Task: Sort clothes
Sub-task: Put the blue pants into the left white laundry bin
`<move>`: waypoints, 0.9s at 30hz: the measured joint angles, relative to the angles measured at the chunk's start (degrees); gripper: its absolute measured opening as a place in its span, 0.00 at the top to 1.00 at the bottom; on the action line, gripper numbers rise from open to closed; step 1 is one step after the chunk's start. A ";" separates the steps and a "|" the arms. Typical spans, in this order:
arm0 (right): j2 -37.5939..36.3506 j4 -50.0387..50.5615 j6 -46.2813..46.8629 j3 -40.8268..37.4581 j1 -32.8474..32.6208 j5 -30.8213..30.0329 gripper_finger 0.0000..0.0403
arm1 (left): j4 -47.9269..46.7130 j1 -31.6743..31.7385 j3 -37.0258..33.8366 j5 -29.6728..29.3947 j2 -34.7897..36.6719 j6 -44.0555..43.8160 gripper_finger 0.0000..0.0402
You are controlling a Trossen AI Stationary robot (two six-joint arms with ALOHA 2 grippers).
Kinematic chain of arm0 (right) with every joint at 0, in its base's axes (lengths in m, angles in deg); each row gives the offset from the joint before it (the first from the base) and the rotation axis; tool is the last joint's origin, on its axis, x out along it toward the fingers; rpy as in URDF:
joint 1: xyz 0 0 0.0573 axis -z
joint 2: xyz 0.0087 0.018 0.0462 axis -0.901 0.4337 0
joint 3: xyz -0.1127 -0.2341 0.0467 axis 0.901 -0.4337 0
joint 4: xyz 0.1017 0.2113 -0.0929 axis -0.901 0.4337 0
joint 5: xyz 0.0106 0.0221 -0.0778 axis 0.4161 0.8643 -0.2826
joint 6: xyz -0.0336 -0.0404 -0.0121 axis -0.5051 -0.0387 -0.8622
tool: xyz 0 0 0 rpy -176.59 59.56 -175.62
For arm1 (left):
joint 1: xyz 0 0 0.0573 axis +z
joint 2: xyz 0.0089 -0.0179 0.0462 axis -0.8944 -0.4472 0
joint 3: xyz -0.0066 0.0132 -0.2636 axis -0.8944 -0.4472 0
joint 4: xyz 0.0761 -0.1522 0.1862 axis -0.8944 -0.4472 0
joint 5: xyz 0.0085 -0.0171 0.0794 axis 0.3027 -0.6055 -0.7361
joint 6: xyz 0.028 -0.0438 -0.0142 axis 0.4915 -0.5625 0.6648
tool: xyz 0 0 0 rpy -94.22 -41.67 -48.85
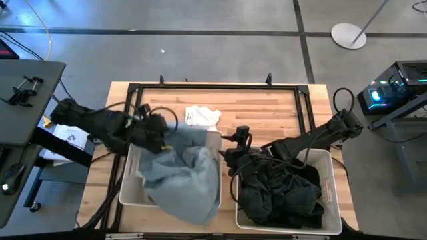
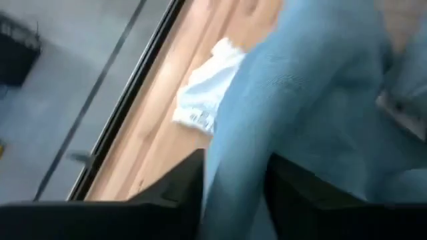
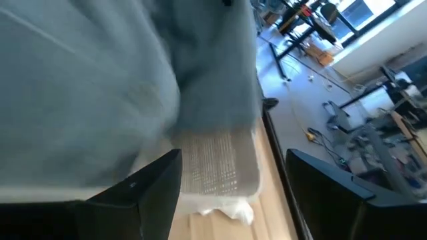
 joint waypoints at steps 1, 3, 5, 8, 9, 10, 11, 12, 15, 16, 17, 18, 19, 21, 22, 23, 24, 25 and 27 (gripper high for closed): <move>0.02 -0.15 0.10 0.00 -0.02 0.25 0.36 | -0.95 1.04 0.35 0.89 0.09 0.35 0.62; 0.00 -0.11 0.69 0.02 -0.04 0.45 0.36 | -1.64 2.35 2.09 3.38 0.31 2.29 0.52; 0.00 0.06 0.76 0.02 -0.02 0.43 0.36 | -3.66 3.02 4.68 5.72 0.40 3.17 0.45; 0.00 0.33 0.83 0.02 0.02 0.40 0.36 | -7.93 3.13 9.39 8.24 0.48 3.13 0.38; 0.00 0.36 0.82 0.02 0.04 0.40 0.36 | -10.41 3.09 10.49 8.32 0.52 2.83 0.37; 0.00 0.40 0.77 0.02 0.02 0.42 0.36 | -12.85 3.07 11.06 8.28 0.58 2.31 0.37; 0.00 0.44 0.63 0.02 0.02 0.40 0.36 | -15.16 3.07 11.07 8.26 0.62 2.01 0.37; 0.00 0.44 0.61 0.02 0.02 0.41 0.36 | -15.18 3.18 10.29 8.71 0.71 2.32 0.37; 0.00 0.50 0.87 0.02 0.02 0.40 0.36 | -14.40 3.99 6.20 15.78 1.94 5.42 0.40; 0.00 0.59 0.97 0.02 0.02 0.40 0.36 | -14.74 4.36 5.04 17.13 1.87 5.04 0.42; 0.00 0.59 0.99 0.02 0.02 0.40 0.36 | -15.00 4.81 3.49 17.50 1.76 4.31 0.44; 0.00 0.56 0.90 0.02 0.02 0.40 0.36 | -15.07 5.19 1.56 17.71 1.70 3.85 0.46; 0.00 0.52 0.89 0.02 0.02 0.39 0.36 | -14.97 5.49 -0.18 17.85 1.65 3.72 0.48; 0.00 0.54 0.89 0.02 0.02 0.38 0.36 | -14.76 5.96 -2.36 16.66 1.05 3.69 0.52; 0.00 0.55 0.89 0.02 0.02 0.38 0.36 | -14.86 6.25 -3.44 15.30 0.88 3.78 0.54; 0.00 0.58 0.89 0.02 0.02 0.38 0.36 | -15.01 6.40 -4.34 13.90 0.64 4.00 0.56; 0.00 0.59 0.87 0.02 0.02 0.38 0.36 | -14.90 6.41 -4.81 12.77 0.27 4.02 0.58; 0.00 0.57 0.89 0.02 0.02 0.38 0.36 | -14.86 6.41 -4.97 12.02 0.01 4.03 0.60; 0.00 0.64 0.89 0.02 0.02 0.38 0.36 | -15.04 6.41 -4.52 11.69 -0.12 4.17 0.64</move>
